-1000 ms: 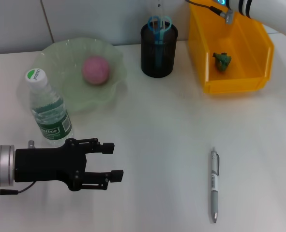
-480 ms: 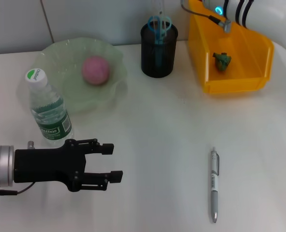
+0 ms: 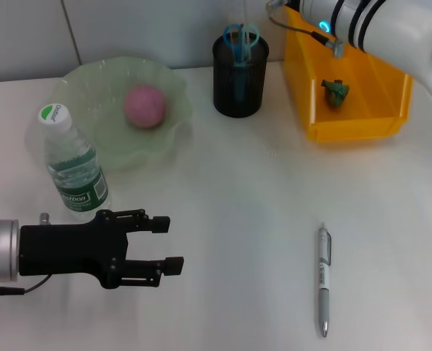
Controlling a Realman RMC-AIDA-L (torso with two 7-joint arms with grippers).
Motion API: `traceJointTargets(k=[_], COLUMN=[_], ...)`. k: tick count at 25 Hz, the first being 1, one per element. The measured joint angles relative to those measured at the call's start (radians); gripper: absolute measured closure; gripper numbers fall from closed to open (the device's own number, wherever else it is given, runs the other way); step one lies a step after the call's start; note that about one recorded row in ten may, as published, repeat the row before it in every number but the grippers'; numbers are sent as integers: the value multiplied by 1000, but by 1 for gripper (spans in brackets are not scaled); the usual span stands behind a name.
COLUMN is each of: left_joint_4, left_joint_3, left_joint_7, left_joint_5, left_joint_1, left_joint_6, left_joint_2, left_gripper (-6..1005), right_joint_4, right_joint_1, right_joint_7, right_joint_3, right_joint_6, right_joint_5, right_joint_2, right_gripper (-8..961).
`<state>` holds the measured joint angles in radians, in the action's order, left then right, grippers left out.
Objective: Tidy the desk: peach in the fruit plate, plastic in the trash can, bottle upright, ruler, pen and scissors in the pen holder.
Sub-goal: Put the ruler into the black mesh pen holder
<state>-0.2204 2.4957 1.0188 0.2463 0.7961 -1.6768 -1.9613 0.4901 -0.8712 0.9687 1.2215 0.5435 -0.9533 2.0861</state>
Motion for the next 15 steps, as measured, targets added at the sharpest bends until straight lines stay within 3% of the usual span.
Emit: traceJointTargets(k=[13,15], left_joint_4=[-1,-1], left_joint_3=[0,0], left_joint_7=[2,2], left_joint_5=[4,4], left_joint_1=[-6,-6], left_joint_6=[0,0], left_joint_2=[3,3], left_gripper=[200,200], right_joint_4=[-16,-16], right_joint_1=[0,1], right_joint_7=[0,3], right_joint_3=[9,10], right_joint_6=[3,3], right_joint_5=[2,2], right_joint_2=[0,0], right_gripper=[571,526])
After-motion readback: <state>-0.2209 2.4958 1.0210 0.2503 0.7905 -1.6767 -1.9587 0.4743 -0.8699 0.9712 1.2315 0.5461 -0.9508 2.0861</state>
